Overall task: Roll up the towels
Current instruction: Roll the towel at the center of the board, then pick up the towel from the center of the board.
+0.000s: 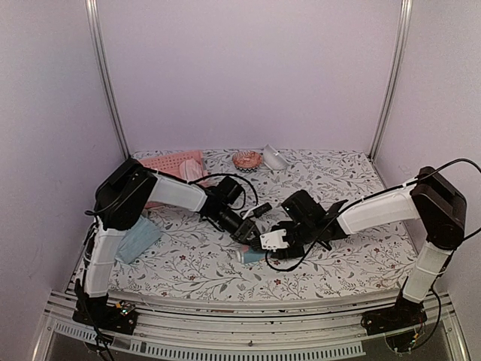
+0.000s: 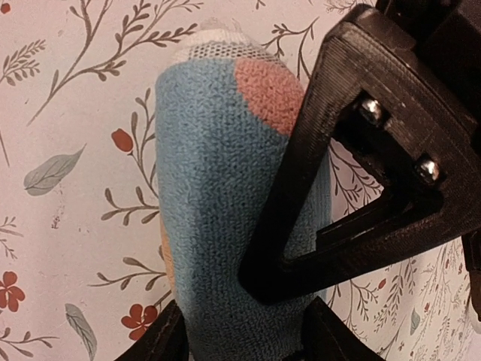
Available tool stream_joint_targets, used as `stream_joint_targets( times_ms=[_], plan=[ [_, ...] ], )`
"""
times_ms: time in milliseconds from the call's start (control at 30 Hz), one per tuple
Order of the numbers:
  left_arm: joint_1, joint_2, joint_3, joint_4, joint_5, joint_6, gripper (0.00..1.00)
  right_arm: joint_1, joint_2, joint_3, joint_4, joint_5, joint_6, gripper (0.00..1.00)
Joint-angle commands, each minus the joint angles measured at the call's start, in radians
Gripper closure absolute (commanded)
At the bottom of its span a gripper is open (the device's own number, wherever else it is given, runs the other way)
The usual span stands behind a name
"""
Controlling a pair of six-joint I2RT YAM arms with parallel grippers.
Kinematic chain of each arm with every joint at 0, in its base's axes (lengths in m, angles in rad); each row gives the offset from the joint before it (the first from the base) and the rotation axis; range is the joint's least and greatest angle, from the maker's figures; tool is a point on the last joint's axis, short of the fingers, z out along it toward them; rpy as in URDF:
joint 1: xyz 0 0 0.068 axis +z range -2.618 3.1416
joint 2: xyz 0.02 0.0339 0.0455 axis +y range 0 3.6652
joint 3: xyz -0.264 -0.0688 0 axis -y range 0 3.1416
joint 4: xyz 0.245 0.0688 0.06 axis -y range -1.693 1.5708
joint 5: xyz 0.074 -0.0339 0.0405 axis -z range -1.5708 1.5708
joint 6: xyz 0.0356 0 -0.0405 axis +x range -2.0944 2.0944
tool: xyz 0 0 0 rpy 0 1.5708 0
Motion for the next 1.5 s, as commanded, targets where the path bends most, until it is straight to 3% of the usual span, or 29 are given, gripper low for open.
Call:
stream_joint_targets(
  times_ms=[0, 267, 367, 700, 1067, 1233, 1467],
  plan=[
    [0.009, 0.070, -0.005, -0.123, -0.037, 0.013, 0.91, 0.004, 0.086, -0.007, 0.021, 0.103, -0.058, 0.49],
    [0.032, -0.048, -0.050, -0.104, -0.265, 0.011, 0.57, 0.005, 0.146, 0.050, -0.096, 0.060, -0.095, 0.86],
    [0.038, -0.154, -0.140, -0.018, -0.348, -0.005, 0.52, 0.005, 0.131, 0.091, -0.200, -0.015, -0.083, 0.91],
    [-0.006, -0.585, -0.512, 0.146, -0.683, -0.044, 0.50, 0.001, 0.128, 0.269, -0.570, -0.228, 0.078, 0.94],
    [-0.346, -0.874, -0.762, 0.271, -1.192, 0.058, 0.50, -0.075, 0.415, 0.583, -0.893, -0.423, 0.168, 0.94],
    [-0.503, -0.843, -0.758, 0.287, -1.338, 0.234, 0.48, -0.125, 0.541, 0.732, -1.032, -0.498, 0.176, 0.94],
    [-0.583, -0.599, -0.621, 0.277, -1.511, 0.465, 0.44, -0.169, 0.686, 0.848, -1.149, -0.612, 0.161, 0.94]
  ],
)
